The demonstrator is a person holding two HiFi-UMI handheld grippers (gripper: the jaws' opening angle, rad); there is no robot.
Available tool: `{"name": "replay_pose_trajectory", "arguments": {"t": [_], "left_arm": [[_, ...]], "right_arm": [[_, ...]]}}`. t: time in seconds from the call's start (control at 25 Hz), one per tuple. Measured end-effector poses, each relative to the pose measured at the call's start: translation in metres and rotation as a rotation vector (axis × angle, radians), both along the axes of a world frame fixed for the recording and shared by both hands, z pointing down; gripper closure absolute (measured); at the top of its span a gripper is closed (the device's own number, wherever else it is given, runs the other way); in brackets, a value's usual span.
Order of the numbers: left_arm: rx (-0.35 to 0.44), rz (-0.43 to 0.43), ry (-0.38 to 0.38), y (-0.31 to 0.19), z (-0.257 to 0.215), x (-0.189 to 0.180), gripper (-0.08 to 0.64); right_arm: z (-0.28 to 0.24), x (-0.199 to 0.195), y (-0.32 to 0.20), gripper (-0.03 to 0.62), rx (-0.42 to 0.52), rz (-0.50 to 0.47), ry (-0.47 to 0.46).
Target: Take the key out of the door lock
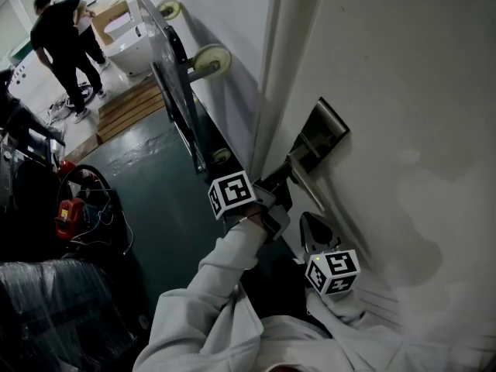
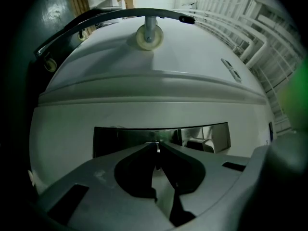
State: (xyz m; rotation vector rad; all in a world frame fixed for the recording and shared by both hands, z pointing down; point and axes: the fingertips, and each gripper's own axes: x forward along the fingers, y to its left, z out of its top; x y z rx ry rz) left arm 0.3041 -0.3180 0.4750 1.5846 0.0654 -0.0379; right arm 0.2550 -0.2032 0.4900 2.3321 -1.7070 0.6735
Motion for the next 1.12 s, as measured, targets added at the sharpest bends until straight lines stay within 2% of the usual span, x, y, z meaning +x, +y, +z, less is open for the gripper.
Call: {"name": "replay_pose_trajectory", "arguments": {"t": [0.16, 0.36, 0.48, 0.68, 0.92, 1.12], "left_arm": [[-0.029, -0.005, -0.007, 0.0009, 0.0003, 0.0005, 0.534], [0.048, -0.014, -0.027, -0.0009, -0.0026, 0.0, 0.534], [0.058, -0.027, -0.029, -0.0009, -0.0019, 0.0, 0.534], [-0.003, -0.034, -0.023, -0.0006, -0.0004, -0.0018, 0.534], [-0.133, -0.038, -0.022, -0.0002, 0.0035, -0.0013, 0.534], [-0.164, -0.036, -0.019, -0.0002, 0.0048, -0.0009, 0.534]], "right_arm": [[0.0014, -0.0024, -0.0001, 0.54, -0.003, -0.007, -0.003], [0.002, -0.0035, -0.0007, 0.54, -0.004, -0.013, -0.004], [0.0029, -0.0018, 0.0015, 0.54, -0.004, -0.01, -0.006], [0.0021, -0.0015, 0.0061, 0.54, -0.009, -0.008, -0.005], [0.0023, -0.0028, 0.007, 0.54, -0.012, -0.018, -0.008], [0.0036, -0.0048, 0.0054, 0.54, -0.012, -0.03, -0.014]]}}
